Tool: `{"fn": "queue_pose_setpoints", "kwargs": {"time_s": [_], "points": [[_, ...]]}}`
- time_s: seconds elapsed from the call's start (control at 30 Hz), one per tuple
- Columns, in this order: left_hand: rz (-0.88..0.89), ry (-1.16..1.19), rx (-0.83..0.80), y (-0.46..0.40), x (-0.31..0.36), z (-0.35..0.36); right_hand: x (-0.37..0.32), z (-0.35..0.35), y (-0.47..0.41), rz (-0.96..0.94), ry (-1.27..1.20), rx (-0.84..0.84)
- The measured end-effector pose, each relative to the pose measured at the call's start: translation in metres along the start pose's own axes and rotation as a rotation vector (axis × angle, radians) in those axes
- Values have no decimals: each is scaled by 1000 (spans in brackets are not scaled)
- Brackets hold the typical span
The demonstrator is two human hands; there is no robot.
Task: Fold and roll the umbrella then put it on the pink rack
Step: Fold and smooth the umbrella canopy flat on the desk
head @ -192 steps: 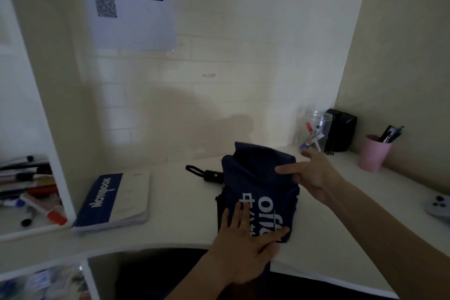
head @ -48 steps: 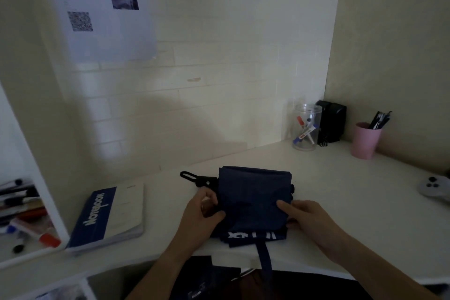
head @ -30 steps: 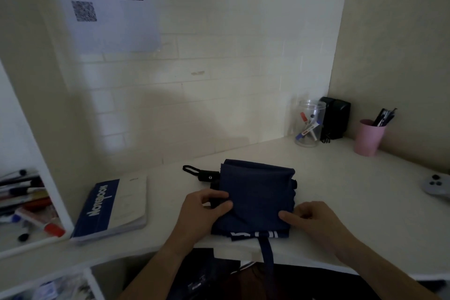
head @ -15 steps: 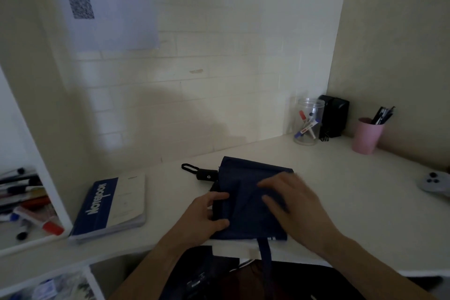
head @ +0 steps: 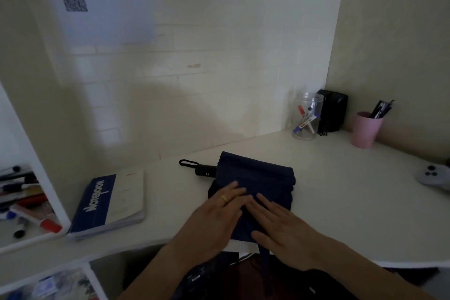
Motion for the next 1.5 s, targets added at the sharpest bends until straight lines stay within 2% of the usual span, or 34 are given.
{"fn": "queue_pose_setpoints", "kwargs": {"time_s": [0.13, 0.27, 0.33, 0.43, 0.47, 0.53, 0.6, 0.67, 0.73, 0.83, 0.93, 1.03, 1.17, 1.23, 1.3, 1.37, 1.43, 1.5], "points": [[-129, -135, -134, 17, -16, 14, 5, -18, 8, 66, -271, -47], [-207, -161, -281, 19, -18, 1, 19, -17, 16, 79, -182, -3], [-176, -207, -223, 9, -15, -8, 20, -18, 21, 77, -147, -8], [-15, -270, -53, -14, -7, -14, 18, -24, 22, 68, -79, 5], [54, -263, -57, -20, -5, -11, 19, -24, 21, 64, -58, 16], [108, -219, -211, -26, -6, -2, 22, -26, 19, 65, -28, 27], [11, -212, -406, -23, -14, 8, 24, -34, 17, 45, -32, 123], [-69, -215, -484, -18, -21, 16, 23, -40, 11, 15, -46, 275], [-97, -201, -501, -20, -21, 19, 24, -32, 3, 21, -52, 201], [-166, -181, -534, -21, -23, 23, 42, -12, 1, 95, 3, -103], [-243, -171, -549, -17, -26, 20, 61, -26, 6, 134, -10, -222], [-266, -218, -528, -11, -30, 11, 66, -39, 7, 142, -9, -260], [-303, -285, -516, -2, -35, -1, 63, -45, 2, 148, 5, -215], [-276, -257, -424, -11, -27, -6, 60, -48, 1, 154, 33, -212], [-196, -140, -254, -23, -17, -8, 54, -53, 0, 144, 95, -227], [-106, -55, -248, -29, -15, -2, 49, -62, -1, 131, 137, -252], [-71, -94, -387, -22, -21, 13, 46, -78, -7, 114, 116, -163], [-95, -122, -423, -14, -30, 24, 53, -99, -24, 132, 10, 175]]}}
Point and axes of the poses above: each hand's wrist, its own y-axis away from the middle knuckle, its own z-axis out of the palm, x = y × z, the point moved 3 cm from there along -y, towards the middle knuckle, and after that the axes turned 6 degrees about y, right-handed, at the moved point
